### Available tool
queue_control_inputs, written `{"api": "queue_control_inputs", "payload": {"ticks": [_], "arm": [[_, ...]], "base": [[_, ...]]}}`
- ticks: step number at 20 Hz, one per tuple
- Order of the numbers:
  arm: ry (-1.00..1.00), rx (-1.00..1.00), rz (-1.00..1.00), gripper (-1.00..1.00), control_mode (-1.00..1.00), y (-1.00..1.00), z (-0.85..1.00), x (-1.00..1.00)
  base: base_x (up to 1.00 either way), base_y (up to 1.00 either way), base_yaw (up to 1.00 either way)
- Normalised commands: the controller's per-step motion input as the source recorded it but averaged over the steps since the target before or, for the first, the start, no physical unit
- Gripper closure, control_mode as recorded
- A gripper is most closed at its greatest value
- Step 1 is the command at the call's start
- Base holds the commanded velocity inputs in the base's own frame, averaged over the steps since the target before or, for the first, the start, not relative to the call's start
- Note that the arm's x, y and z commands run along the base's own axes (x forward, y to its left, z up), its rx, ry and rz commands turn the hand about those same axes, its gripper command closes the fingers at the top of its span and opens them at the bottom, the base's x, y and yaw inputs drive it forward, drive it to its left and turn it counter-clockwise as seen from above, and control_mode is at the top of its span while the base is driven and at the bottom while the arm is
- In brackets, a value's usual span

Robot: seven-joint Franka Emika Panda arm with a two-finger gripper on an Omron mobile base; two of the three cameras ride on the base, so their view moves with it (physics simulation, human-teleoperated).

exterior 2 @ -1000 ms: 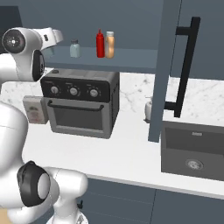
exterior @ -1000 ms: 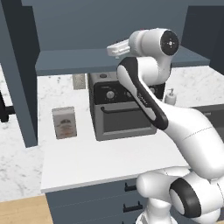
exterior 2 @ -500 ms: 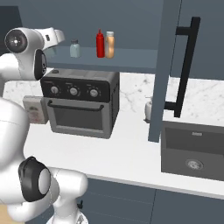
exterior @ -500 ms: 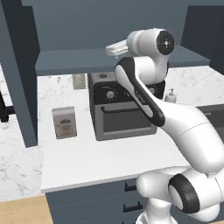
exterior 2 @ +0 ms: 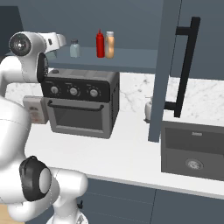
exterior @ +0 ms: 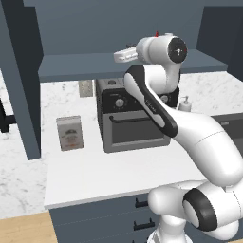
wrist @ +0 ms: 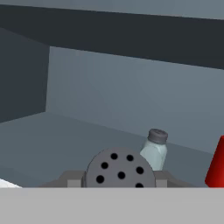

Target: Put the shaker and condiment bottle from the counter next to their counterparts in the cabinet.

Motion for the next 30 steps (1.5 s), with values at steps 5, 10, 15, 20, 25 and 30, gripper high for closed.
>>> {"api": "queue_control_inputs", "payload": {"ticks": [5, 10, 15, 20, 25, 30], "arm": [[0.01, 0.02, 0.00, 1.00, -1.00, 0.02, -0.12, 0.15], [0.00, 0.00, -0.04, 1.00, -1.00, 0.02, -0.08, 0.11], [0.00, 0.00, -0.06, 1.00, -1.00, 0.02, -0.03, 0.16], [0.04, 0.02, -0.02, 1.00, -1.00, 0.02, -0.05, 0.21], [0.06, 0.07, 0.00, 1.00, -1.00, 0.02, -0.08, 0.26], [0.05, 0.08, 0.00, 1.00, -1.00, 0.02, -0.10, 0.35]], "base": [[0.00, 0.00, 0.00], [0.00, 0.00, 0.00], [0.00, 0.00, 0.00], [0.00, 0.00, 0.00], [0.00, 0.00, 0.00], [0.00, 0.00, 0.00]]}}
